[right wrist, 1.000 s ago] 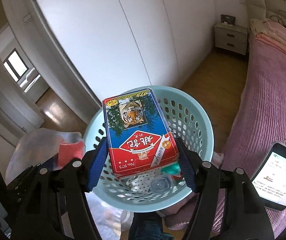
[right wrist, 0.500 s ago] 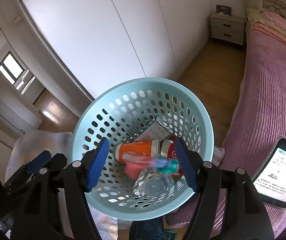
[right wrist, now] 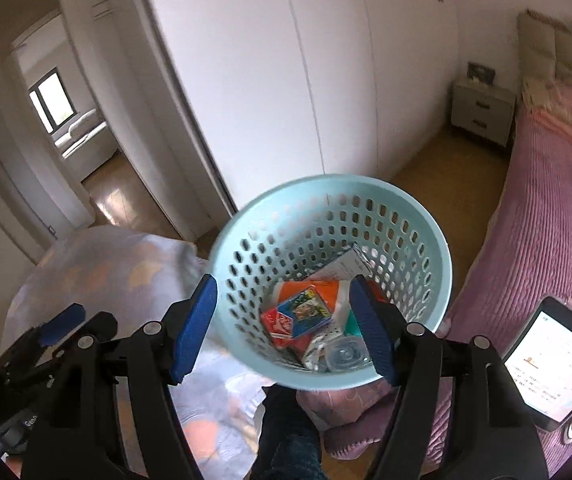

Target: Collect trash

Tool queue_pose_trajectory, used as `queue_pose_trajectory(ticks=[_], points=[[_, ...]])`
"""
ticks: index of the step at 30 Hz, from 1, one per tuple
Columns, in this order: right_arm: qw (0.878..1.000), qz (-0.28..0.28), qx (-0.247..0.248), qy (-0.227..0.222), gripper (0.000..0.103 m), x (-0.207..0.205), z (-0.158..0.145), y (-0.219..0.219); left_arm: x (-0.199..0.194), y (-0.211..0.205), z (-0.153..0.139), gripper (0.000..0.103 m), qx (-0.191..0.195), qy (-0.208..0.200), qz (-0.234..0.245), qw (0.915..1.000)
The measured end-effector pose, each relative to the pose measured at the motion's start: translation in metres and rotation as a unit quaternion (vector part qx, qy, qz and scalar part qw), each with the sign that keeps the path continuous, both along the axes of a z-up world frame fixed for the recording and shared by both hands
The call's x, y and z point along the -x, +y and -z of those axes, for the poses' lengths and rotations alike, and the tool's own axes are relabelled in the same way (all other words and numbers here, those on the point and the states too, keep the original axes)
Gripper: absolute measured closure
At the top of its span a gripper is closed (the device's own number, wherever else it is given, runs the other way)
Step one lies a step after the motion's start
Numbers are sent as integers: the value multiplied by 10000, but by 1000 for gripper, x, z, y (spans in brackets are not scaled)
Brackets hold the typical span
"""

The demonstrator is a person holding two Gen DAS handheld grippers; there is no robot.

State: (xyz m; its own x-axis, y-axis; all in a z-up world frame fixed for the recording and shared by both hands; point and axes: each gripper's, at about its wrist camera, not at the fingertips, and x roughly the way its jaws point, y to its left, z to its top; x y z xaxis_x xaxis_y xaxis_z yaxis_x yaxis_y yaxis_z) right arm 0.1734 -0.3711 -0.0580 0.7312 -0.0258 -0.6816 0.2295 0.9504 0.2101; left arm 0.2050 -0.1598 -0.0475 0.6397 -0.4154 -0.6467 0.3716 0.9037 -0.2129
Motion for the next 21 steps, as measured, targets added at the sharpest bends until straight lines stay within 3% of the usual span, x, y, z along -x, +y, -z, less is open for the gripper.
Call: queue_pose_trajectory(ticks=[5,9,18,21], points=[[9986,-118,337,-402,38,24,-9,40,29,39,-4,22,-283,-446,-639,9966],[9959,-91,567,-699,38,39,-13,61,53,62,1,19,-974,-1262,-1649,9733],[9908,303,748,-1086,38,63,-13,77,57,102,19,19,-347,-1206,-1936,9730],[9895,473,709,-1167,38,71,-8,74,69,105,15,18,-470,-1523,-2065,9654]])
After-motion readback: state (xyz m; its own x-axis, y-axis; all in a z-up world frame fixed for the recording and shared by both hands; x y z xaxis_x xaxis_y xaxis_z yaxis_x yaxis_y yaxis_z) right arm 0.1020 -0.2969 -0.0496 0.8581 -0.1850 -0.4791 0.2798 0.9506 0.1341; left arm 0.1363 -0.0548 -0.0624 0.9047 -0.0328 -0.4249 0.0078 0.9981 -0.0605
